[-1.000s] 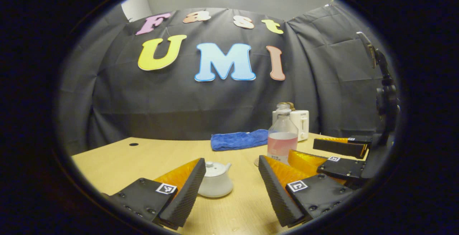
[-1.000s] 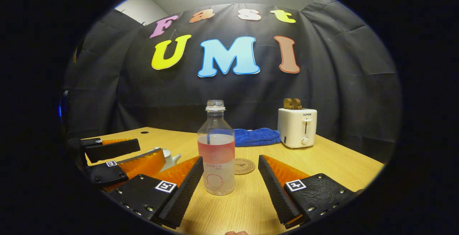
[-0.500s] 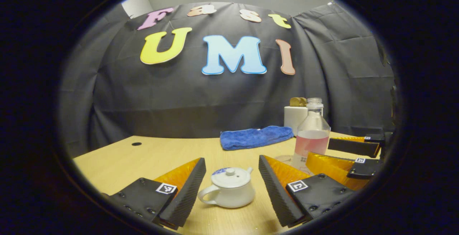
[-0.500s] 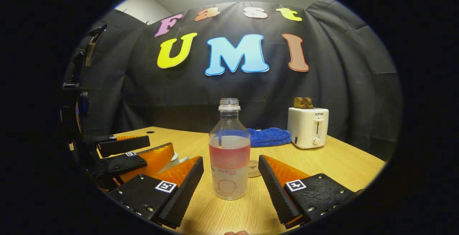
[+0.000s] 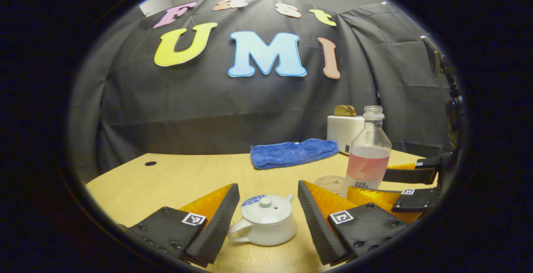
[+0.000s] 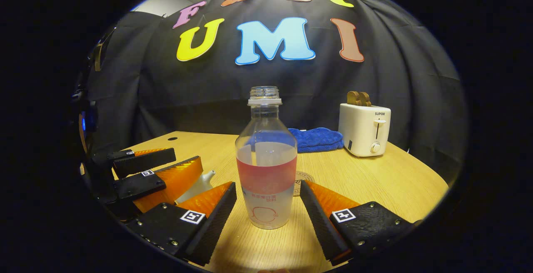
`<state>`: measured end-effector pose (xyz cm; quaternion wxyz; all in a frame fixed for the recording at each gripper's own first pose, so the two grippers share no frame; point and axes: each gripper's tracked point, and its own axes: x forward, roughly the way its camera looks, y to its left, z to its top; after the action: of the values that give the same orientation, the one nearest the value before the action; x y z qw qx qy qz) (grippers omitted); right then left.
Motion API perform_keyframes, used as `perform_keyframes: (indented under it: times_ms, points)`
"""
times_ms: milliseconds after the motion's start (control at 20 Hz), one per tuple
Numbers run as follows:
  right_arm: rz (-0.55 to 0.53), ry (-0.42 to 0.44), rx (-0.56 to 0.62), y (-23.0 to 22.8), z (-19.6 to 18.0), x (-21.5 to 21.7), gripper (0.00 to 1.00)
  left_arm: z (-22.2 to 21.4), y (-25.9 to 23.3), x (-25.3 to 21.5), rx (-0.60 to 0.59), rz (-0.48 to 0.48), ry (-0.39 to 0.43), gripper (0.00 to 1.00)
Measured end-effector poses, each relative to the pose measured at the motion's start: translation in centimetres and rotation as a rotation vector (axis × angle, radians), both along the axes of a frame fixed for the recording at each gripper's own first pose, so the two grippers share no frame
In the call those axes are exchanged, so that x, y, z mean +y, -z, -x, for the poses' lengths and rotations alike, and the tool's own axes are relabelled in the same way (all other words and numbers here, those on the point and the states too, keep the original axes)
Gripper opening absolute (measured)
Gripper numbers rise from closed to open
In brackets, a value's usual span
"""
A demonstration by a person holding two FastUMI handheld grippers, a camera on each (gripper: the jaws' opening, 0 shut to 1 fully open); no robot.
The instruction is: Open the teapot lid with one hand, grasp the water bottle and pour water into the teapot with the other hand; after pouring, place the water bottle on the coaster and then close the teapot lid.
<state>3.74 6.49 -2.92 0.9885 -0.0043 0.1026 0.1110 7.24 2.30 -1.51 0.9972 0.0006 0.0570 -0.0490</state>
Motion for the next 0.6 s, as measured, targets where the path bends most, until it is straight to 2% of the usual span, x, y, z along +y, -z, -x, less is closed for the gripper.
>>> perform_keyframes:
  times_ms: [300, 350, 500, 600]
  points:
    - [0.006, -0.005, 0.011, 0.14, -0.33, 0.2, 0.95, -0.4, 0.54, -0.14, 0.028, -0.017, 0.009, 0.75]
    - [0.004, -0.007, 0.012, 0.06, -0.35, 0.17, 0.95, -0.53, 0.49, -0.08, 0.026, -0.023, -0.005, 0.75]
    - [-0.008, -0.01, 0.025, 0.26, -0.46, 0.1, 0.95, -0.65, 0.51, 0.41, 0.026, -0.023, -0.013, 0.45]
    - [-0.022, -0.012, 0.041, 0.49, -0.62, 0.08, 0.95, -0.63, 0.7, 0.12, 0.034, -0.032, -0.01, 0.46]
